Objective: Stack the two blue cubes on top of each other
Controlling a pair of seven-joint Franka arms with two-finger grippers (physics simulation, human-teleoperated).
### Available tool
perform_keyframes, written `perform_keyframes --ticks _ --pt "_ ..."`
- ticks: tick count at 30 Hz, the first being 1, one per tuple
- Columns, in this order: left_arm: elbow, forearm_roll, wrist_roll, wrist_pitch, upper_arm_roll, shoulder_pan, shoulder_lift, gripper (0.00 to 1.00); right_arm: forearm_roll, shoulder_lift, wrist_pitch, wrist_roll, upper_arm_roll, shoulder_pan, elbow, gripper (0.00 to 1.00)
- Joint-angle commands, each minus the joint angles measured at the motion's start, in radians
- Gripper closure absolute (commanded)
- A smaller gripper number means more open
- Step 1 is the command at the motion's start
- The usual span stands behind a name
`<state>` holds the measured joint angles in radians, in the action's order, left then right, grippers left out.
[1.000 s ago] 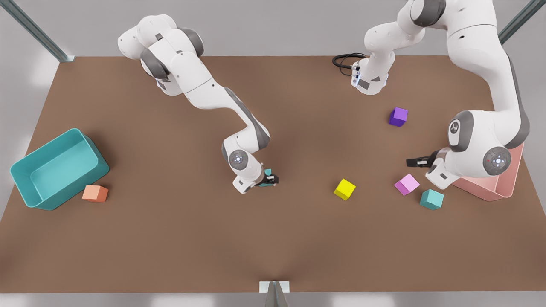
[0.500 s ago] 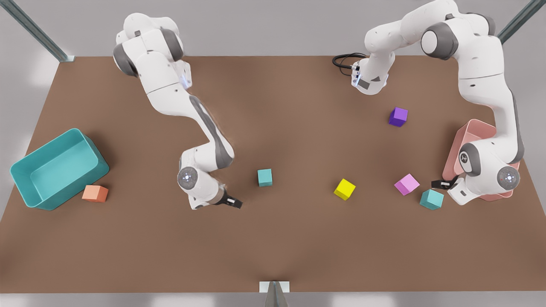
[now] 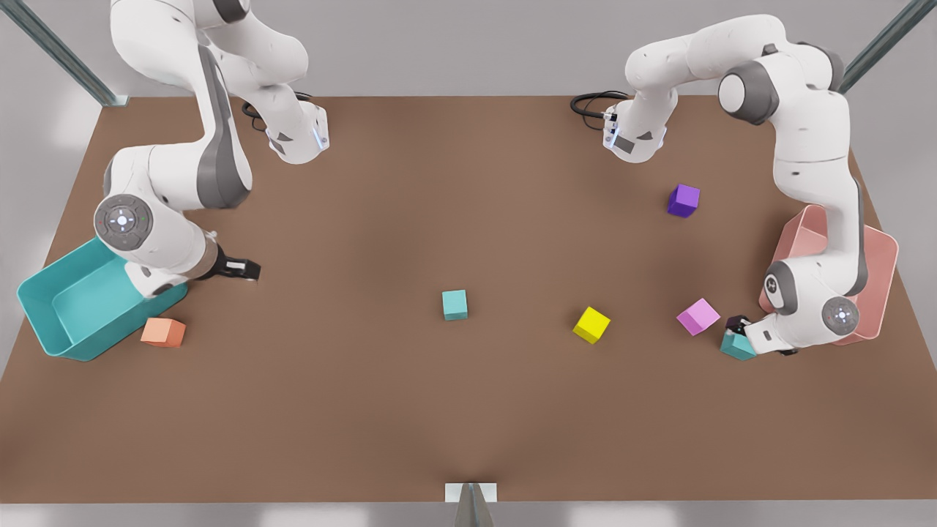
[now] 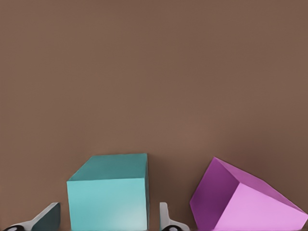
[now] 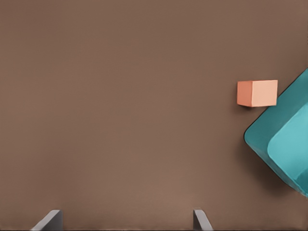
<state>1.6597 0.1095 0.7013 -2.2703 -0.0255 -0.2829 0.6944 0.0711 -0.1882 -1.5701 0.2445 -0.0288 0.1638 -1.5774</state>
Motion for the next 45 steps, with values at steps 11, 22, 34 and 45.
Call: perform_keyframes --ticks 11,22,34,45 --pt "0.000 -0.004 0.181 -0.060 0.015 0.002 0.025 0.55 0.006 -0.005 0.061 -0.234 0.000 -0.003 -0.012 0.00" --pt "-0.350 0.012 -1.381 0.479 -0.283 0.410 -0.024 0.55 0.013 -0.005 0.061 -0.235 0.000 -0.004 -0.003 0.00" --pt "-0.735 -0.027 -1.856 0.437 -0.277 0.890 0.327 0.54 0.015 -0.010 0.067 -0.240 -0.003 -0.004 0.014 0.00" --pt "-0.732 -0.021 -1.861 0.468 -0.275 0.895 0.350 0.54 0.010 -0.017 0.067 -0.240 -0.003 -0.006 0.014 0.00"
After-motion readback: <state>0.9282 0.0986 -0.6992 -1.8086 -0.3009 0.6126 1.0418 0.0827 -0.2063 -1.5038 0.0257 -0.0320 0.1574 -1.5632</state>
